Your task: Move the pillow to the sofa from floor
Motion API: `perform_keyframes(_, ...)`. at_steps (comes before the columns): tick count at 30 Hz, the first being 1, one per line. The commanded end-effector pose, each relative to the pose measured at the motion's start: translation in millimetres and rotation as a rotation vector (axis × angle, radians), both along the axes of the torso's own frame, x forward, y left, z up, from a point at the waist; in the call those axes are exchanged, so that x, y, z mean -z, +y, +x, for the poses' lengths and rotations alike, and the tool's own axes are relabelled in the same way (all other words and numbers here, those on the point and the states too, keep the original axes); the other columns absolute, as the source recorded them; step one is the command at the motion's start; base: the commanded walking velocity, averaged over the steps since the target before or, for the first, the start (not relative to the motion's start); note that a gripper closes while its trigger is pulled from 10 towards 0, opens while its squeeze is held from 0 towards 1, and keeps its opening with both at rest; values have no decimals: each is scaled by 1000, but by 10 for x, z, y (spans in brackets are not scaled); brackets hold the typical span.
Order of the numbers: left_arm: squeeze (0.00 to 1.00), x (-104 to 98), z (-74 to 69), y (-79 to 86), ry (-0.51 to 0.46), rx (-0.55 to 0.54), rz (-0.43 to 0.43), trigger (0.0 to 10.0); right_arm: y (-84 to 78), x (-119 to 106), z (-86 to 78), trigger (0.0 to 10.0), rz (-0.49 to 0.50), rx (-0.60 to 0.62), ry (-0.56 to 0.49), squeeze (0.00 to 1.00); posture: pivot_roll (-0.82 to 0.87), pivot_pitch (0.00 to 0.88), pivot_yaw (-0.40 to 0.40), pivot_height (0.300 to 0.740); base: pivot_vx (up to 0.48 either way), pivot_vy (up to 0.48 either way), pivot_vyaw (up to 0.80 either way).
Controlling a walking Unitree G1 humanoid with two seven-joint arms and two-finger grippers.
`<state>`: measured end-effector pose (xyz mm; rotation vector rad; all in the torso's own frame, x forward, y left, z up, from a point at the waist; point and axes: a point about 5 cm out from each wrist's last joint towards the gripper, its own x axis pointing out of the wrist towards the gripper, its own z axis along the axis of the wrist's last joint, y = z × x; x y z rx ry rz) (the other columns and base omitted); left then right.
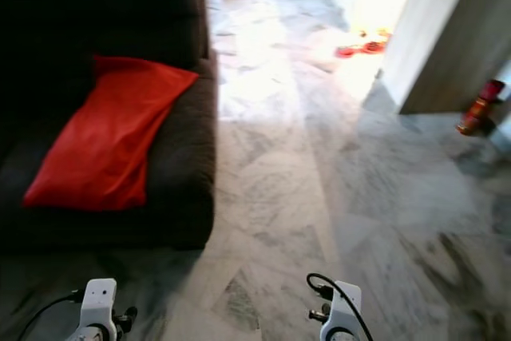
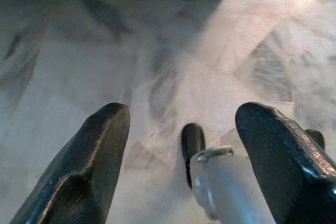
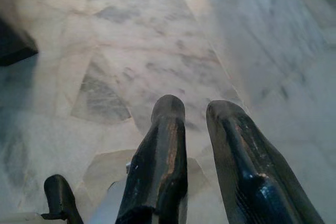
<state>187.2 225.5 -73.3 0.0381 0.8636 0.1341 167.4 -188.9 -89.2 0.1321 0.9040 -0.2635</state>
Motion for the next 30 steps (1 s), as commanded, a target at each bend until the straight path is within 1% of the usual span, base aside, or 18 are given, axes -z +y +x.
perform_keyframes(1,0,17,-35,26,28,4,3,10000,11,7,-7,10000,4,19,8,0,21,12,47,740,0,0,-744)
perform_keyframes(10,0,4,-42,97,35,5,26,10000,28,5,2,10000,6,28,8,0,22,9,53,740,0,0,-736)
perform_keyframes(14,0,9,-46,90,41,7,20,10000,28,6,2,10000,4,27,11,0,22,2,55,740,0,0,-723)
perform_keyframes(18,0,15,-45,68,55,48,29,10000,29,5,3,10000,3,28,11,0,18,0,57,740,0,0,-716)
perform_keyframes(26,0,10,-35,70,55,59,39,10000,31,8,-3,10000,2,29,12,0,14,0,59,740,0,0,-717)
perform_keyframes(30,0,15,-39,69,70,71,44,10000,25,8,-3,10000,0,23,15,0,22,0,56,740,252,0,-717)
